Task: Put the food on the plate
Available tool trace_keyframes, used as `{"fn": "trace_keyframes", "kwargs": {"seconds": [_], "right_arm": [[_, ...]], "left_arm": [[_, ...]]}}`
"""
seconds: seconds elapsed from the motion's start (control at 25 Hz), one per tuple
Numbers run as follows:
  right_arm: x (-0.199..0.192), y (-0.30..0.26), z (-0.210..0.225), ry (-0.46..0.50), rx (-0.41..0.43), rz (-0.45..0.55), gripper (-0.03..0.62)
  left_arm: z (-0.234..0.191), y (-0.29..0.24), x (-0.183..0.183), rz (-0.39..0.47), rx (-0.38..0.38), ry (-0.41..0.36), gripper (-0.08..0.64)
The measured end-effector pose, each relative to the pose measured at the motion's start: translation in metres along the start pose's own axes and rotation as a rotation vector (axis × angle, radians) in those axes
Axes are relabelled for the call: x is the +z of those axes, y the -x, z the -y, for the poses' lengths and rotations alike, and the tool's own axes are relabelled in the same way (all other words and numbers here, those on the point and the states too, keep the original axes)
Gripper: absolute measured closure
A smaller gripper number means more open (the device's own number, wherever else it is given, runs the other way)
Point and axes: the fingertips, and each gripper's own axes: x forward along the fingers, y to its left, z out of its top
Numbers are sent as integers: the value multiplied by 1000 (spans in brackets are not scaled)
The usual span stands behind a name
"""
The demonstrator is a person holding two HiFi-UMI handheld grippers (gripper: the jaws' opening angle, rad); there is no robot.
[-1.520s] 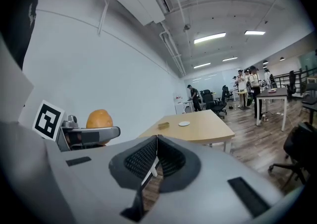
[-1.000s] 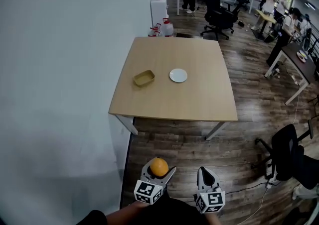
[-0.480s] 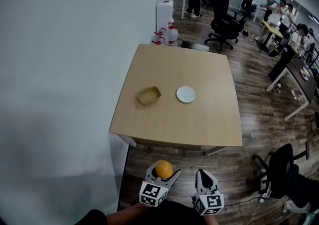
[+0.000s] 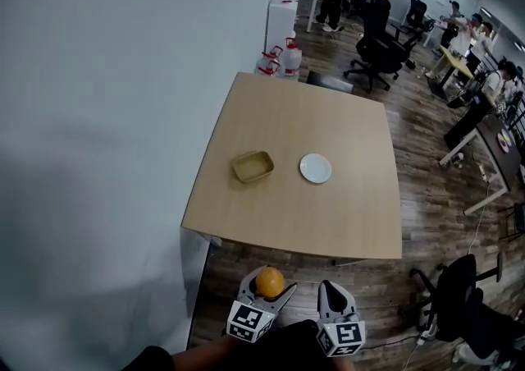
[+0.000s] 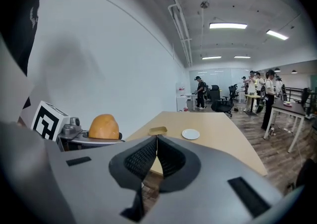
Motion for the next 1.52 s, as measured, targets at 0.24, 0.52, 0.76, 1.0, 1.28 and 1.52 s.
{"fn": "trace_keyframes", "kwargs": {"seconds": [0.24,0.52,0.76,1.0,1.28,1.52], "right_arm": [[9,-9,7,-7,7,16,531],[13,-37,26,-48,24,33,531],[30,-91,64,-64,62,50,531],[48,-117,117,-93,78,87,532],[69,-180,178,-126,75,56,531],[68,-220,215,-138,110,14,531]], "left_arm": [[-20,-7,-3,-16,51,35,235],[-61,-32,19,19,110,14,235],[-92,-86,36,-14,134,-52,235],[-82,-158,32,-101,59,-49,235],[-123,-257,33,-168,110,-76,235],[-142,-321,13,-231,122,-72,235]]}}
